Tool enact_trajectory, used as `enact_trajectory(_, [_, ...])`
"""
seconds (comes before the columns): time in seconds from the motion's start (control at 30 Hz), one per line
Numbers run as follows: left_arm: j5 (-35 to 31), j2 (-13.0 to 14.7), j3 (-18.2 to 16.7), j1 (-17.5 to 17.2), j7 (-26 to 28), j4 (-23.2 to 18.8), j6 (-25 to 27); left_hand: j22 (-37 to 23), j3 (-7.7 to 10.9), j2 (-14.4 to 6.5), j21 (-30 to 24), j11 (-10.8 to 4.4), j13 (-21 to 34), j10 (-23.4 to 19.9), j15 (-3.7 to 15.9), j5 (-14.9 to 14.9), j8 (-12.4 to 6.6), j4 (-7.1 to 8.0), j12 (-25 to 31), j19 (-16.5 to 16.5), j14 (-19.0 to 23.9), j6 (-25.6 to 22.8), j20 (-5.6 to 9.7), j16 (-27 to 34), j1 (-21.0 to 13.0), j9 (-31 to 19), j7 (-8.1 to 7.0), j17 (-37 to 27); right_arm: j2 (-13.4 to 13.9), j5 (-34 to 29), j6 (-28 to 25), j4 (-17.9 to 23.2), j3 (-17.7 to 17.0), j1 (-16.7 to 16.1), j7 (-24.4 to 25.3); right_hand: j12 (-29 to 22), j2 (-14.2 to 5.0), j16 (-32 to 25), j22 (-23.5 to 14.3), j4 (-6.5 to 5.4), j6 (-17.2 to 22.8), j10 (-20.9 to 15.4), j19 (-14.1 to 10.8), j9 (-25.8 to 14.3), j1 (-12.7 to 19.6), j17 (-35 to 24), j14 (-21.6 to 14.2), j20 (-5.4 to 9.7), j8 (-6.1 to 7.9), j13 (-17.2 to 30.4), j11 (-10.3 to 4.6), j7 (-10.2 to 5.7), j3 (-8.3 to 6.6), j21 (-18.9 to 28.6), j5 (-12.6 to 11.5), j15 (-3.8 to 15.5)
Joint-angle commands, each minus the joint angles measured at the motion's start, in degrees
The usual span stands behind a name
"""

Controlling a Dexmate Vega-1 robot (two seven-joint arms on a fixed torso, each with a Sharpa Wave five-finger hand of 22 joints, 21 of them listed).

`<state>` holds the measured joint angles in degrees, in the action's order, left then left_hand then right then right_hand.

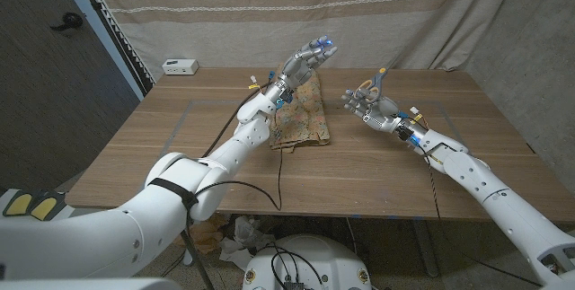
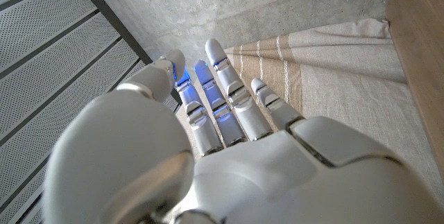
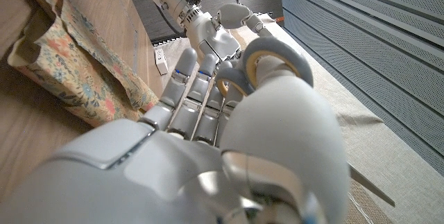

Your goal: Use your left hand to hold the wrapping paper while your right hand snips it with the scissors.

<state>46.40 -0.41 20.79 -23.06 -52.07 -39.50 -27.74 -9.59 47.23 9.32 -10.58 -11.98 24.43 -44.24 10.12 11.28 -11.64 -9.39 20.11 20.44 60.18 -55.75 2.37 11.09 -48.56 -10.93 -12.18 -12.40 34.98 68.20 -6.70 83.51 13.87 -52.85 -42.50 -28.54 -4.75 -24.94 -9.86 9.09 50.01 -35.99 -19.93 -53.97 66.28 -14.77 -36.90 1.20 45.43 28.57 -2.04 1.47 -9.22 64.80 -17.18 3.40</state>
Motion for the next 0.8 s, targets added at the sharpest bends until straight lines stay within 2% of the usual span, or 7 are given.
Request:
enact_trajectory(0.03, [1.68,2.84,1.52,-1.55,2.16,-4.06,1.41,-0.22,0.39,-0.21,0.06,0.0,-0.06,-0.26,3.08,0.11,-0.34,0.16,-0.12,-0.36,-0.22,-0.21,6.6,0.36,-0.03,-0.1,0.09,-0.15,1.69,0.04,-0.36,3.06,-0.37,-1.49,3.84,-0.06,0.86,-0.31,0.04,-0.06,0.58,-1.76,-1.39,0.06,-0.27,0.19,-1.71,0.03,0.72,0.49,-0.21,0.81,-1.21,-0.6,-1.52,5.14])
enact_trajectory(0.1, [1.91,3.27,1.53,-1.55,2.58,-4.33,1.71,-0.22,0.42,-0.22,0.05,-0.02,-0.05,-0.48,3.09,0.09,-0.38,0.18,-0.12,-0.41,-0.25,-0.31,6.57,0.39,0.02,-0.1,0.11,-0.17,2.34,-0.18,-0.59,4.14,-0.52,-1.9,5.16,0.02,0.9,-0.17,0.01,-0.18,1.0,-1.9,-1.77,-0.25,-0.53,0.26,-1.8,0.1,1.35,0.61,-0.09,0.6,-1.51,-0.7,-1.85,5.09])
enact_trajectory(0.13, [1.98,3.4,1.49,-1.58,2.96,-4.46,1.64,-0.22,0.41,-0.2,0.05,-0.03,-0.05,-0.55,3.11,0.08,-0.4,0.16,-0.11,-0.43,-0.25,-0.34,6.57,0.41,0.02,-0.1,0.1,-0.18,2.36,-0.17,-0.37,4.13,-0.54,-1.9,4.9,0.02,0.97,-0.06,-0.03,-0.48,1.92,-2.44,-2.47,-1.59,-1.24,0.37,-2.24,0.23,2.98,0.79,-0.19,0.78,-1.82,-0.77,-2.11,5.05])
enact_trajectory(0.3, [2.21,4.05,1.32,-1.39,4.2,-4.76,1.12,-0.22,0.48,-0.2,0.07,-0.03,-0.04,-0.86,3.19,0.06,-0.45,0.12,-0.15,-0.62,-0.3,-0.44,6.77,0.47,0.02,-0.1,0.09,-0.2,3.75,0.27,-1.1,7.02,-1.4,-3.24,7.91,0.41,1.26,0.06,-0.02,-0.44,2.16,-2.12,-3.15,-1.84,-1.56,0.46,-2.67,0.46,3.75,0.98,-0.13,1.44,-2.27,-0.92,-2.13,5.13])
enact_trajectory(0.33, [2.17,4.26,1.37,-1.4,4.46,-4.97,1.14,-0.22,0.48,-0.19,0.06,-0.03,-0.04,-0.9,3.14,0.06,-0.45,0.13,-0.16,-0.63,-0.3,-0.44,6.74,0.48,0.05,-0.1,0.08,-0.2,3.99,0.69,-1.35,7.83,-1.77,-3.74,8.76,-0.34,1.09,-0.16,-0.18,-0.58,4.2,-4.75,-3.53,-3.05,-1.95,0.6,-4.18,0.83,5.86,1.19,-0.7,1.63,-2.84,-0.91,-1.72,6.08])
enact_trajectory(0.43, [1.61,4.84,1.66,-1.71,6.02,-5.98,0.75,-0.22,0.51,-0.21,0.05,-0.03,-0.09,-0.98,3.14,0.04,-0.44,0.13,-0.25,-0.68,-0.26,-0.41,6.76,0.55,0.06,-0.09,0.07,-0.23,5.55,1.24,-2.07,10.32,-2.81,-5.11,10.5,-1.86,0.12,-1.28,-0.33,-1.39,6.49,-8.33,-5.73,-3.49,-3.62,-0.32,-8.41,2.36,8.5,2.27,-1.4,1.03,-3.86,-0.28,0.39,8.23])
enact_trajectory(0.8, [1.38,4.9,2.16,-1.54,8.13,-5.25,0.68,-0.22,0.67,-0.14,0.02,-0.02,-0.71,-0.74,3.22,-0.01,-0.28,-0.06,-1.15,-0.98,-0.48,0.0,6.87,0.65,-0.1,-0.05,0.01,-0.28,7.83,2.8,-3.06,11.75,-4.32,-6.85,11.14,-2.73,0.25,-0.82,-0.31,-1.35,5.93,-9.59,-6.14,-2.62,-4.62,-1.48,-8.61,2.62,9.23,3.44,-2.13,0.94,-4.49,-0.27,2.83,8.21])
